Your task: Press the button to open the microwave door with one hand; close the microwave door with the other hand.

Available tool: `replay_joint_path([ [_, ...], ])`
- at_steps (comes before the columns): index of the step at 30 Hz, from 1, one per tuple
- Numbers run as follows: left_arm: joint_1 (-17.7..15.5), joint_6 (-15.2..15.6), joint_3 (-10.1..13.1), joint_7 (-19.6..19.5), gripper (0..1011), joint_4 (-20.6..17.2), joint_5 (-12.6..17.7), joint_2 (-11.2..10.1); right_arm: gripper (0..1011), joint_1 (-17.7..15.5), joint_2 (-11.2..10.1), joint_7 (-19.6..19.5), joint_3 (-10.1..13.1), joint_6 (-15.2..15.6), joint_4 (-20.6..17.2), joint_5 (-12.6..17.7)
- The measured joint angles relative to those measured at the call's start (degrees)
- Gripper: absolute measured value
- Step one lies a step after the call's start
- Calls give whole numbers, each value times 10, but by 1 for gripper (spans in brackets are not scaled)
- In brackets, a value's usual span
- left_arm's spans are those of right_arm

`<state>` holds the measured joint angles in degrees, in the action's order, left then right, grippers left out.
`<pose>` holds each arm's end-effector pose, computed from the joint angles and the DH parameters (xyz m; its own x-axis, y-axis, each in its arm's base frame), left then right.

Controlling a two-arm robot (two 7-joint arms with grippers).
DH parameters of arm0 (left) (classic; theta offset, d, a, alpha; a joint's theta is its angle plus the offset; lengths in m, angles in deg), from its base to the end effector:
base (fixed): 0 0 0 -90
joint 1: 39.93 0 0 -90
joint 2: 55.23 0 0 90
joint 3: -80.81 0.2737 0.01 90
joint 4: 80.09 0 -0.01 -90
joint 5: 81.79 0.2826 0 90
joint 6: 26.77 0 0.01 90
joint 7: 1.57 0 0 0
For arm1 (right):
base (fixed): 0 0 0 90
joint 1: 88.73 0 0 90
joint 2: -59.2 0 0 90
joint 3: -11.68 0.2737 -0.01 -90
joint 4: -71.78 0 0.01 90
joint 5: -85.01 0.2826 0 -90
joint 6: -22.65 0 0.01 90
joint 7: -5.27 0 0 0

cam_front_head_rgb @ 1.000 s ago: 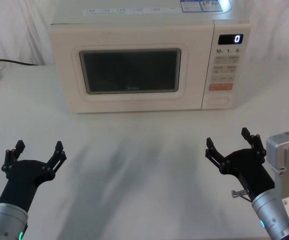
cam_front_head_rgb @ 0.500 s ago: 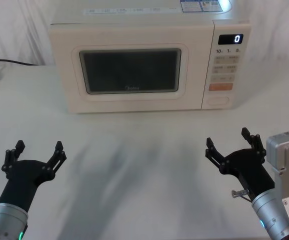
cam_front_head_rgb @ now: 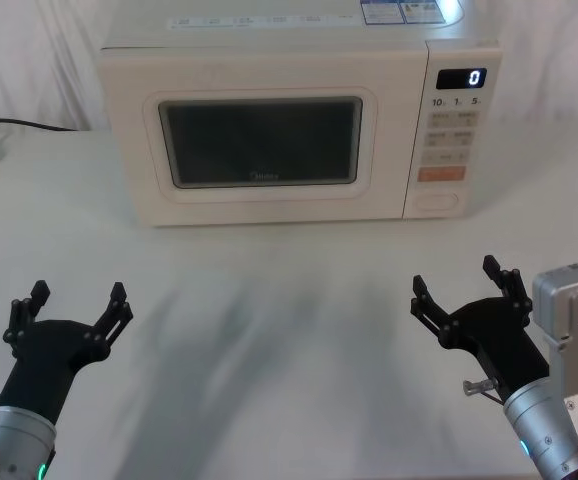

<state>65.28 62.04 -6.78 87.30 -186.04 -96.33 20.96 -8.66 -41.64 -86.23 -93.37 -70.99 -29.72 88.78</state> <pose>0.2311 0.0364 -0.2699 0.1243 0.9917 -0.0325 -0.9922 0.1237 -0.0176 0.2435 0.0339 -0.2813 0.2628 -0.9625 0.0675 0.9627 0.2662 0.0477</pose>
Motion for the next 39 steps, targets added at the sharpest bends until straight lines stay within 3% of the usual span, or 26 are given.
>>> replay_joint_path([
  [34, 0, 0, 0, 0, 1001, 0, 0, 0, 1000, 0, 0, 0, 0, 0, 0, 0],
  [39, 0, 0, 0, 0, 1001, 0, 0, 0, 893, 0, 0, 0, 0, 0, 0, 0],
])
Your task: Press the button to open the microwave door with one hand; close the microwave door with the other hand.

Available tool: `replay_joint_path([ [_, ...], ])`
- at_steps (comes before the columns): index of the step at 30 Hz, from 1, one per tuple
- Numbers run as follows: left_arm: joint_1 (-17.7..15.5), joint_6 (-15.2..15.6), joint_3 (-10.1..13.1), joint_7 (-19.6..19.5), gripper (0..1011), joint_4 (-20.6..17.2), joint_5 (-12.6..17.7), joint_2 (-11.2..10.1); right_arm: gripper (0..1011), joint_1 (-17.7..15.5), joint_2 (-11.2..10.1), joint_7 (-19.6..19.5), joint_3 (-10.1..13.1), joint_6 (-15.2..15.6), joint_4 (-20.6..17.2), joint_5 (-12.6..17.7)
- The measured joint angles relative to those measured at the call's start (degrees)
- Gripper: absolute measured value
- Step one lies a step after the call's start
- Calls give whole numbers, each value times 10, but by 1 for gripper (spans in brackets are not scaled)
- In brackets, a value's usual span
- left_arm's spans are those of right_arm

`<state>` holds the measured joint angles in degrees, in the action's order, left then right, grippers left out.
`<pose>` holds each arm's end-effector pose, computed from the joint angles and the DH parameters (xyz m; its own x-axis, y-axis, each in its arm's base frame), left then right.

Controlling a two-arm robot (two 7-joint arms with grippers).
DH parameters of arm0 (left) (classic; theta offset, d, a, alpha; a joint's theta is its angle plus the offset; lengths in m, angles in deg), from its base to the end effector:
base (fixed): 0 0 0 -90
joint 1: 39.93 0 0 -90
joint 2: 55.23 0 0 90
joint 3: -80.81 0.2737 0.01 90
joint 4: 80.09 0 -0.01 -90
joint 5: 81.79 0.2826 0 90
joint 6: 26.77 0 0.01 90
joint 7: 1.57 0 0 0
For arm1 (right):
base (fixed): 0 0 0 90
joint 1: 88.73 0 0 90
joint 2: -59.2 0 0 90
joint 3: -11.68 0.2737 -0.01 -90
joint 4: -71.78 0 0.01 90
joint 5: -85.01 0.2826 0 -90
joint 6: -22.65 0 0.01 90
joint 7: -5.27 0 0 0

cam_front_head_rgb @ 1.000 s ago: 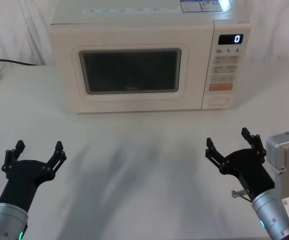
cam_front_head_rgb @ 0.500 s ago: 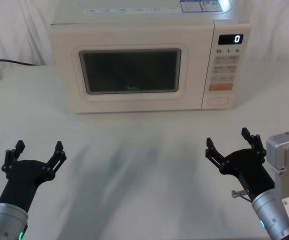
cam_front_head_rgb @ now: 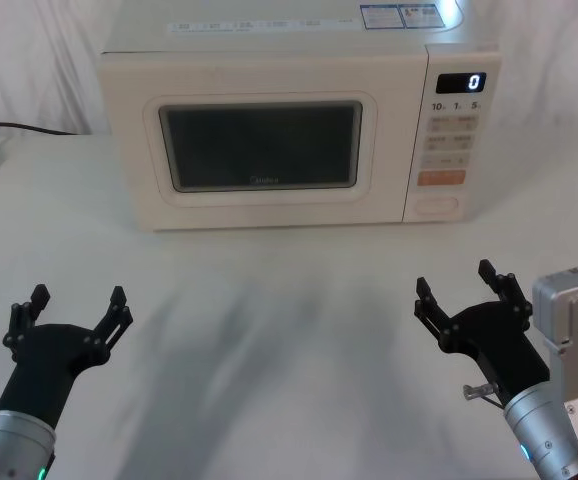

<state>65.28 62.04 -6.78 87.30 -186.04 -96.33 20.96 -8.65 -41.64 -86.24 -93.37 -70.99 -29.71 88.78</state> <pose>0.2311 0.0364 -0.2699 0.1243 0.9917 -0.0325 -0.9922 0.1237 -0.0176 0.2435 0.0339 -0.2813 0.2626 -0.9625 0.0675 0.9628 0.2660 0.0477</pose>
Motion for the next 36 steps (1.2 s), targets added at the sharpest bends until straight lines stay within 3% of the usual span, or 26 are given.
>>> replay_joint_path([
  [6, 0, 0, 0, 0, 1001, 0, 0, 0, 747, 0, 0, 0, 0, 0, 0, 0],
  [14, 0, 0, 0, 0, 1001, 0, 0, 0, 464, 0, 0, 0, 0, 0, 0, 0],
  [18, 0, 0, 0, 0, 1001, 0, 0, 0, 385, 0, 0, 0, 0, 0, 0, 0],
  [30, 0, 0, 0, 0, 1001, 0, 0, 0, 4, 0, 0, 0, 0, 0, 0, 0],
  [36, 0, 0, 0, 0, 1001, 0, 0, 0, 0, 0, 0, 0, 0, 0, 0, 0],
])
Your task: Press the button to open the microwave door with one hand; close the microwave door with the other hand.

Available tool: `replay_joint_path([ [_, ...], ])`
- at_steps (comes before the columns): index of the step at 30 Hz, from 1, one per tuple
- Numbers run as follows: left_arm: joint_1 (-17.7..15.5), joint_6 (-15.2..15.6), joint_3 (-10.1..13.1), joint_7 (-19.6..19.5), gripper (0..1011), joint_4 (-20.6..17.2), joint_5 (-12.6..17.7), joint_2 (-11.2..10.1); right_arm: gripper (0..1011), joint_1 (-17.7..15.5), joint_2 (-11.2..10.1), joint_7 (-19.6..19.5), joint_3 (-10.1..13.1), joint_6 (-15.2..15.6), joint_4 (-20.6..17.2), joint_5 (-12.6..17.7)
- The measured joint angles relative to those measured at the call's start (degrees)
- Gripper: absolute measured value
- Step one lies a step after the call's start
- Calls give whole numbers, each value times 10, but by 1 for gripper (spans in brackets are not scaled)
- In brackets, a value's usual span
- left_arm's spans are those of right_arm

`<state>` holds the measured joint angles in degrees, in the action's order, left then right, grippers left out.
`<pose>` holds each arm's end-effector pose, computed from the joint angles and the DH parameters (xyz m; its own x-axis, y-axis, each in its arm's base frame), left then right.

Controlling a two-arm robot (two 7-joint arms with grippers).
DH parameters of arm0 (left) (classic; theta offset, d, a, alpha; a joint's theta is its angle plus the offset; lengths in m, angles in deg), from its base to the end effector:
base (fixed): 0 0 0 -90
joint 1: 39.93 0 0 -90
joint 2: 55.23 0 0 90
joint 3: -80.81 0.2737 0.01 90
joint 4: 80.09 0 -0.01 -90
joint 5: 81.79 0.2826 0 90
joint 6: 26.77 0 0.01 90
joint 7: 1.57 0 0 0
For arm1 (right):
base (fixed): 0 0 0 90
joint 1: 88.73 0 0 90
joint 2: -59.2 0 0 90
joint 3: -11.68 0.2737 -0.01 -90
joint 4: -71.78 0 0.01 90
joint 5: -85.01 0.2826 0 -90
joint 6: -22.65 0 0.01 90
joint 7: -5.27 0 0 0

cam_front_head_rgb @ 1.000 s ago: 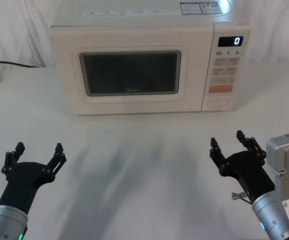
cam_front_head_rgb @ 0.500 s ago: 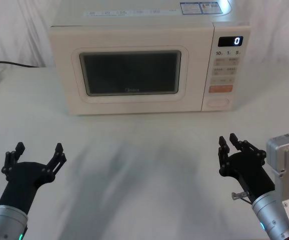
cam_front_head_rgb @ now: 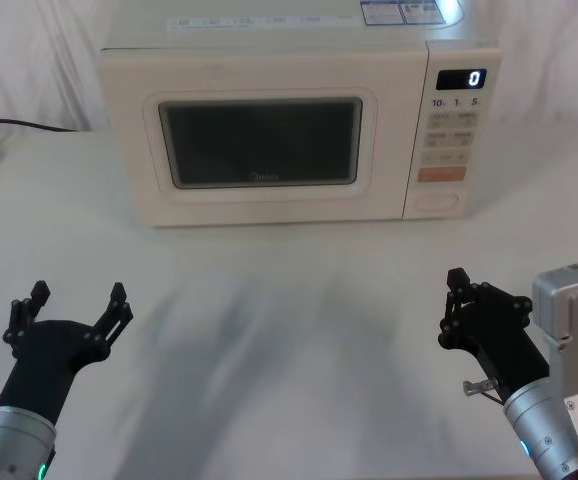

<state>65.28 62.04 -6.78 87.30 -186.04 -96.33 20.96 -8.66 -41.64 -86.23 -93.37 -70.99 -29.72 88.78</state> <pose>0.2311 0.0364 -0.2699 0.1243 0.9917 -0.0325 -0.9922 0.1237 -0.0176 0.2435 0.0339 -0.2813 0.2628 -0.9625 0.0675 0.9627 0.2662 0.0477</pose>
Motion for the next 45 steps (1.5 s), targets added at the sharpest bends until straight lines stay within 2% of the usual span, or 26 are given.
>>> replay_joint_path([
  [6, 0, 0, 0, 0, 1001, 0, 0, 0, 0, 2, 2, 2, 1, 0, 2, 0],
  [13, 0, 0, 0, 0, 1001, 0, 0, 0, 0, 27, 22, 24, 20, 1, 31, 21],
  [22, 0, 0, 0, 0, 1001, 0, 0, 0, 0, 79, 41, 57, 46, 36, 70, 51],
  [27, 0, 0, 0, 0, 1001, 0, 0, 0, 0, 120, 47, 74, 52, 53, 109, 52],
  [35, 0, 0, 0, 0, 1001, 0, 0, 0, 0, 172, 58, 79, 58, 53, 175, 50],
  [45, 0, 0, 0, 0, 1001, 0, 0, 0, 0, 240, 69, 76, 59, 56, 265, 30],
])
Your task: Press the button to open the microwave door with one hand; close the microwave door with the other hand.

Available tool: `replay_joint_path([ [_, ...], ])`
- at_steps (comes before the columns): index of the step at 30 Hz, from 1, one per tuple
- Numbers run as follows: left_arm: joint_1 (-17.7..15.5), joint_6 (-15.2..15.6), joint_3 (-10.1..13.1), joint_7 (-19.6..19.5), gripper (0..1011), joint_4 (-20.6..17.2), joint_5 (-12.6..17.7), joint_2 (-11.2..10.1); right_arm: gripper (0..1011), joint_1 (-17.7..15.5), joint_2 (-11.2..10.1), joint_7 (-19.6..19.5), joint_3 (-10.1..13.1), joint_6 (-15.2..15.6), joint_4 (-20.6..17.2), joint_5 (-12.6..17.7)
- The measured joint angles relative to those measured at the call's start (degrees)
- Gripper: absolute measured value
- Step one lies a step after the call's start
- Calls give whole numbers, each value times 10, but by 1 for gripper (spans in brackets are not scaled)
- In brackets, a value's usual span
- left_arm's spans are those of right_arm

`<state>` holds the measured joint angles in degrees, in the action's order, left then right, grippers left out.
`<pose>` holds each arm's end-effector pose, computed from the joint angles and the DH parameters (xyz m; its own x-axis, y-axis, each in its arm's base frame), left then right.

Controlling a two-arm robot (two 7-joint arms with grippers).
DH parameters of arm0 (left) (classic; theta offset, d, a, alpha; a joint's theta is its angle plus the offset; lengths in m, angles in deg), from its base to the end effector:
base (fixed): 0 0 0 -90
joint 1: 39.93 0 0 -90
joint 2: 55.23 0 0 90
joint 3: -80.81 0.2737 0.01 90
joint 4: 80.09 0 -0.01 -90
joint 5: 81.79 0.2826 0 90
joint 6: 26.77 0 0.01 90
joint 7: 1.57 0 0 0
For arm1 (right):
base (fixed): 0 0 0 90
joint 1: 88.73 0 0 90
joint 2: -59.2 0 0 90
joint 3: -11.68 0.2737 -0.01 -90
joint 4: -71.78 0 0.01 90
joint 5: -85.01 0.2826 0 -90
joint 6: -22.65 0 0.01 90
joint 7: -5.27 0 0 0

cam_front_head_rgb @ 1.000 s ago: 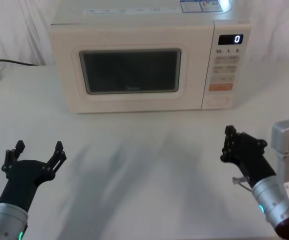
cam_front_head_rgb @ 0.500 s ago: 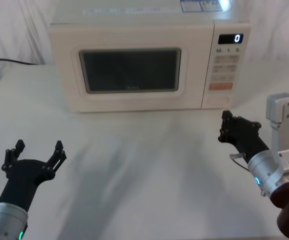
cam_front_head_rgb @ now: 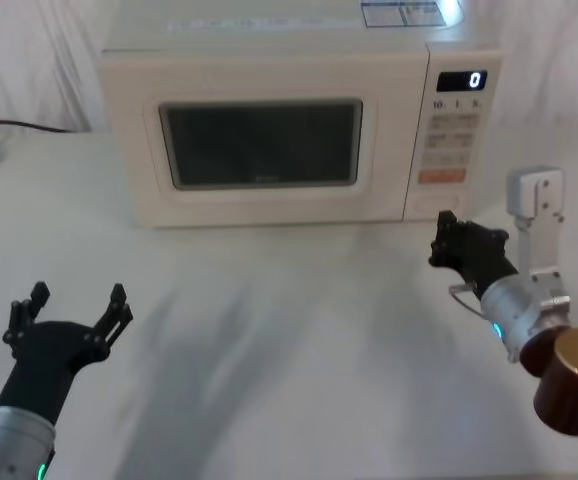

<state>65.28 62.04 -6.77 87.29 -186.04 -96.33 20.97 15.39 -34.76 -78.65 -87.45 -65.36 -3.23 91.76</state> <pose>0.2311 0.0363 -0.2699 0.1246 0.9917 -0.0327 -0.9921 0.1240 -0.0176 0.3659 0.0211 -0.2809 0.2387 -0.9709 -0.0193 0.9690 0.2395 -0.0608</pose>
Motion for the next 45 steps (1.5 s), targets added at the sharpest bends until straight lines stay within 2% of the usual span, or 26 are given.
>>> replay_joint_path([
  [10, 0, 0, 0, 0, 1001, 0, 0, 0, 0, 38, 9, -4, 6, -4, 59, -10],
  [24, 0, 0, 0, 0, 1001, 0, 0, 0, 0, 89, 24, -10, 15, -48, 154, -24],
  [45, 0, 0, 0, 0, 1001, 0, 0, 0, 0, 140, 35, -8, 32, -80, 239, -28],
])
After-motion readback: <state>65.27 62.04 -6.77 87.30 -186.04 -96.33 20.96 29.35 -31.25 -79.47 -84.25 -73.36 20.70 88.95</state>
